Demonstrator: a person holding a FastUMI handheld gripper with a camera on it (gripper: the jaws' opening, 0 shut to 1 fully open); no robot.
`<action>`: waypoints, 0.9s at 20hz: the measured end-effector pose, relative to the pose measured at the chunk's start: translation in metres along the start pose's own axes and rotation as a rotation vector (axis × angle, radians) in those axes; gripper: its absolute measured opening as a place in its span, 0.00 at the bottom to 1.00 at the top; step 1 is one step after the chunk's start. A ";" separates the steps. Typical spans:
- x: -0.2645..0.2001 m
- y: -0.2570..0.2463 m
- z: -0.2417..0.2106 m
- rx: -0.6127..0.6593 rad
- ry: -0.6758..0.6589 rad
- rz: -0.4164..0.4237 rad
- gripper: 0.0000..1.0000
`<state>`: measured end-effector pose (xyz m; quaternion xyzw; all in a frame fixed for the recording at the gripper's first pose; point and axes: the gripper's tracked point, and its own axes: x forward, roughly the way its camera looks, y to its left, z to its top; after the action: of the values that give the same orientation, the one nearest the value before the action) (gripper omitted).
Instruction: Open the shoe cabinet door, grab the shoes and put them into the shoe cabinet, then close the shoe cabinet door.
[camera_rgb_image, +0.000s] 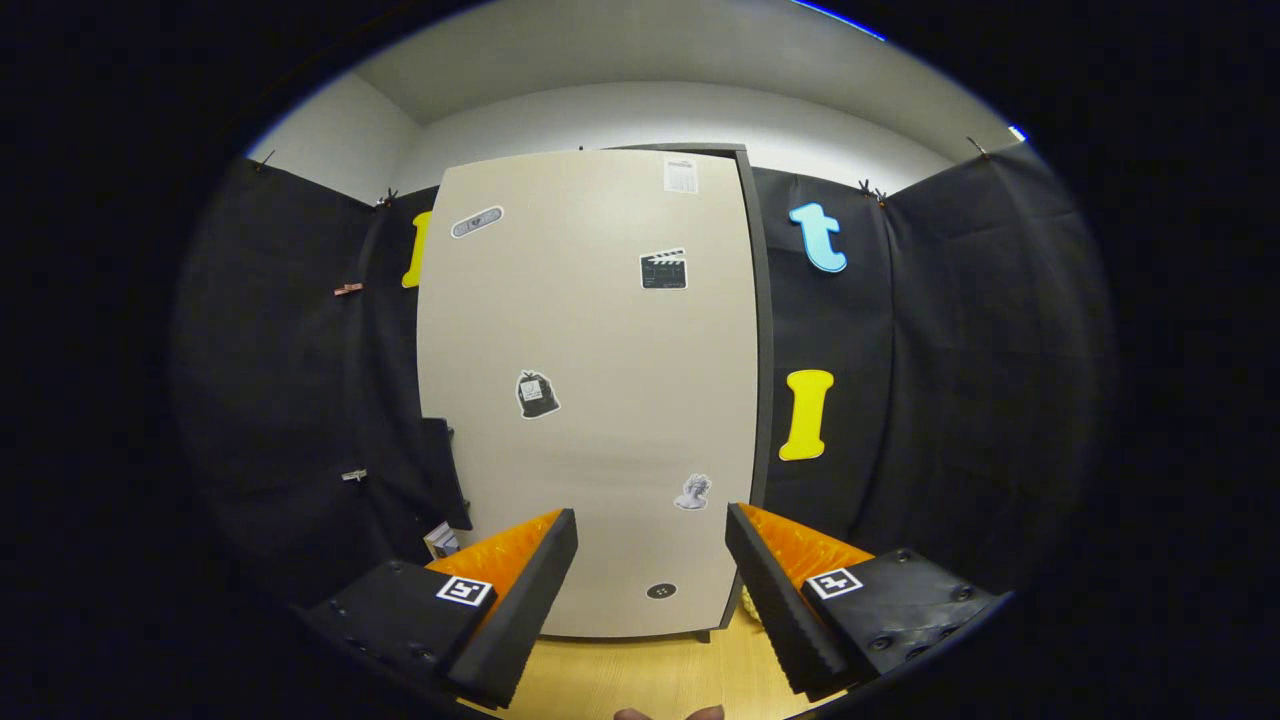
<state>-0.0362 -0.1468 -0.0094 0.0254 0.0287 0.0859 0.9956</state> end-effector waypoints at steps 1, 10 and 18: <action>0.000 0.000 0.000 0.002 -0.002 -0.001 0.98; 0.002 0.000 0.006 0.009 -0.041 -0.015 0.98; -0.002 -0.003 0.004 0.001 -0.035 -0.027 0.98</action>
<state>-0.0377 -0.1508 -0.0056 0.0272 0.0114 0.0718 0.9970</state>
